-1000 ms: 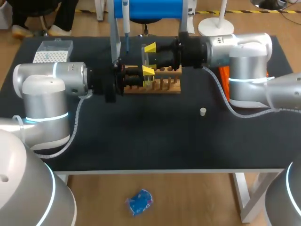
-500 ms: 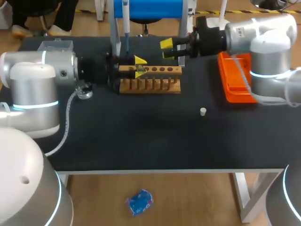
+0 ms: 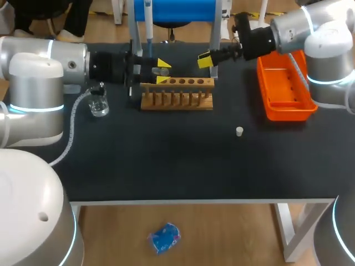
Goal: Invert the test tube, pick up the pipette, mount the tip to pipette, aspirate from beaker and dispense into the tube, eject the tip, return the pipette, and cap with the stopper.
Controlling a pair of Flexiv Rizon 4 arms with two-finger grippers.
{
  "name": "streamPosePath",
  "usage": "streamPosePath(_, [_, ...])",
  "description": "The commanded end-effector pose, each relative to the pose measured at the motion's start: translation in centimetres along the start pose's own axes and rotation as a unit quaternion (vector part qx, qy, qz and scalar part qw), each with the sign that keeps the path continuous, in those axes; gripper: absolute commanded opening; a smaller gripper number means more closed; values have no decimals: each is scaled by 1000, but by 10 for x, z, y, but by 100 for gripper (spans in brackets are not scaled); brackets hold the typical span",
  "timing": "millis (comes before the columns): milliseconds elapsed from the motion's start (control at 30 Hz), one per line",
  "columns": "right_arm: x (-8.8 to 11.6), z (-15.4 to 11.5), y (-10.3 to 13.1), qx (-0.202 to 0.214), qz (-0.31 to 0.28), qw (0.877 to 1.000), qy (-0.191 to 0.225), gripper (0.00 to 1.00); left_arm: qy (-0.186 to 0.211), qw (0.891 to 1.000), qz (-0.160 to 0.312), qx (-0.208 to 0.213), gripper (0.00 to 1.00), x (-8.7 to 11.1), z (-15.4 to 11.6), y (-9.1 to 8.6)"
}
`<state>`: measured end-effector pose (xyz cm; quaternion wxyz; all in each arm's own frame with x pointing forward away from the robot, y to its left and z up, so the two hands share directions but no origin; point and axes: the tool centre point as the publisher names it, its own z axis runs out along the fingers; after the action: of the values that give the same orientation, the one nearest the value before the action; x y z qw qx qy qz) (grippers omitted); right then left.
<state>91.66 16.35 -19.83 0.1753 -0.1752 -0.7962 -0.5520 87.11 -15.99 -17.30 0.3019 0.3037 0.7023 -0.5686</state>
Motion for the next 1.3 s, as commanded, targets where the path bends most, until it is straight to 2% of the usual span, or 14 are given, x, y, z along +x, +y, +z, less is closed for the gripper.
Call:
streamPosePath(33, [-12, -1, -7, 72, -108, 991, -32, 100, 4, 998, -57, 21, 0, -10, 3, 1])
streamPosePath(67, [-14, -2, -9, 74, -110, 990, -37, 100, 3, 998, -66, 17, 0, -13, 4, 1])
streamPosePath(100, [-19, -3, -13, 89, -138, 985, -47, 100, 32, 995, -95, 6, 0, -15, 6, 3])
streamPosePath(133, [-20, -3, -16, 98, -150, 983, -47, 100, 22, 995, -101, 7, 0, -17, 8, 2])
streamPosePath(167, [-23, -4, -19, 117, -171, 977, -56, 100, 11, 991, -135, 12, 0, -20, 9, 2])
streamPosePath(300, [-35, -10, -31, 165, -239, 955, -67, 100, 21, 982, -188, 25, 0, -29, 20, 7])
streamPosePath(367, [-39, -15, -40, 202, -293, 932, -76, 100, 13, 975, -219, 32, 0, -34, 26, 10])
streamPosePath(400, [-40, -17, -45, 222, -332, 915, -61, 100, 6, 969, -241, 48, 0, -36, 29, 12])
streamPosePath(433, [-41, -20, -49, 231, -349, 906, -59, 100, -9, 964, -261, 52, 0, -40, 32, 14])
streamPosePath(467, [-42, -23, -52, 246, -370, 893, -79, 100, -9, 962, -268, 51, 0, -44, 34, 17])
streamPosePath(567, [-45, -27, -52, 234, -368, 896, -87, 100, -7, 949, -312, 48, 0, -47, 40, 24])
streamPosePath(967, [-45, -27, -52, 234, -368, 896, -87, 100, -7, 949, -312, 48, 0, -47, 40, 24])
streamPosePath(1167, [-66, -35, -70, 210, -307, 925, -74, 100, -7, 945, -319, 75, 0, -57, 46, 30])
streamPosePath(1300, [-76, -42, -78, 210, -301, 927, -81, 100, -5, 944, -319, 87, 0, -67, 52, 37])
